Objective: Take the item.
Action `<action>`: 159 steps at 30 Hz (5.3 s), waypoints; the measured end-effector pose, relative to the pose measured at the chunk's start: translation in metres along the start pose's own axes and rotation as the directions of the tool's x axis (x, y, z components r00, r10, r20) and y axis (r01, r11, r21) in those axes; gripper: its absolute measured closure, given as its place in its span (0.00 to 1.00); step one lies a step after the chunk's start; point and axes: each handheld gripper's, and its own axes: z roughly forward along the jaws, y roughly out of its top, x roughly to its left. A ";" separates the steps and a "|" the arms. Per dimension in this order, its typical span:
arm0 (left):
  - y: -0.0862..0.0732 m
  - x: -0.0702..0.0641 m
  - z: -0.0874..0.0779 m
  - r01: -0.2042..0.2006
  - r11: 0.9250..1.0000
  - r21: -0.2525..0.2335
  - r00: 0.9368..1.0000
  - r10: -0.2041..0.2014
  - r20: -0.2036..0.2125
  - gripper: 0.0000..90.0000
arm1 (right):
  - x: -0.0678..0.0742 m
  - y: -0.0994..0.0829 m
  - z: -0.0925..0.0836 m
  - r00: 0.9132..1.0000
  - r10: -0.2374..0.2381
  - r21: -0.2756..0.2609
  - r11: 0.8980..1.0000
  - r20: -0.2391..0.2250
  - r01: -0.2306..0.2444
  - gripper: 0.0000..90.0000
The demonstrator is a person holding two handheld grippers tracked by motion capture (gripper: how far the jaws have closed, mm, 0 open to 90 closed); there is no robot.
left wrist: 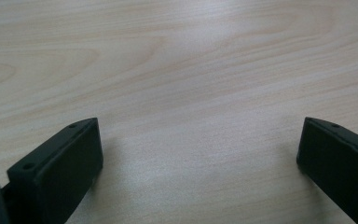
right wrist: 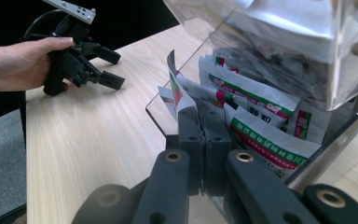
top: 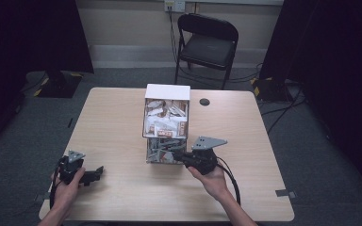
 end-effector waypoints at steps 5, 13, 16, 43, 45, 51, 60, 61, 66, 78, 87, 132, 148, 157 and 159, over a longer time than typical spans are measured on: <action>0.000 0.000 0.000 0.000 1.000 0.000 1.000 0.000 0.000 0.00 | 0.001 0.003 -0.003 1.000 0.000 -0.005 1.000 -0.001 0.000 0.99; 0.000 0.000 0.000 0.001 1.000 0.000 1.000 -0.001 0.000 0.00 | 0.007 0.007 -0.007 1.000 -0.009 -0.006 1.000 -0.008 0.009 0.99; 0.000 0.000 0.000 0.000 1.000 0.000 1.000 0.000 0.000 0.00 | 0.008 0.008 -0.008 1.000 -0.009 -0.008 1.000 -0.010 0.009 0.99; 0.000 0.000 0.000 0.000 1.000 0.000 1.000 0.000 0.000 0.00 | 0.012 0.005 -0.044 1.000 -0.009 -0.028 1.000 0.011 0.009 0.99; 0.000 0.000 0.000 0.000 1.000 0.000 1.000 0.000 0.000 0.00 | 0.011 0.005 -0.048 1.000 -0.008 -0.028 1.000 0.016 0.009 0.99; 0.000 0.000 0.000 0.001 1.000 0.000 1.000 -0.001 0.000 0.00 | 0.007 0.003 -0.054 1.000 0.008 -0.041 0.999 0.021 -0.007 0.99; 0.000 0.000 0.000 0.000 1.000 0.000 1.000 0.000 0.000 0.00 | 0.000 -0.006 -0.065 0.999 0.020 -0.050 0.999 0.042 -0.017 0.99; 0.000 0.000 0.000 0.000 1.000 0.000 1.000 0.000 0.000 0.00 | -0.002 -0.007 -0.067 0.999 0.022 -0.052 0.998 0.045 -0.020 1.00; 0.000 0.000 0.000 0.001 1.000 -0.001 1.000 -0.001 0.000 0.00 | -0.004 -0.008 -0.068 0.999 0.023 -0.045 0.999 0.044 -0.021 0.99; 0.000 0.000 0.000 0.000 1.000 0.000 1.000 0.000 0.000 0.00 | -0.016 -0.011 -0.080 0.995 0.056 -0.062 0.997 0.085 -0.050 0.99; 0.000 0.000 0.000 0.000 1.000 0.000 1.000 0.000 0.000 0.00 | -0.030 -0.015 -0.089 0.985 0.100 -0.072 0.993 0.142 -0.090 1.00; 0.000 0.000 0.000 0.001 1.000 -0.002 1.000 -0.001 -0.001 0.00 | -0.105 -0.052 -0.038 0.942 0.236 0.079 0.962 0.238 -0.261 0.99; 0.000 0.000 0.000 0.002 1.000 -0.003 1.000 -0.002 0.000 0.00 | -0.125 -0.060 -0.027 0.921 0.258 0.086 0.952 0.292 -0.294 0.99; 0.000 0.000 0.000 0.001 1.000 -0.003 1.000 -0.001 -0.001 0.00 | -0.132 -0.065 -0.022 0.910 0.272 0.089 0.946 0.313 -0.313 0.99; 0.000 0.000 0.000 0.001 1.000 -0.003 1.000 -0.002 -0.001 0.00 | -0.133 -0.067 -0.020 0.910 0.269 0.089 0.946 0.317 -0.311 0.99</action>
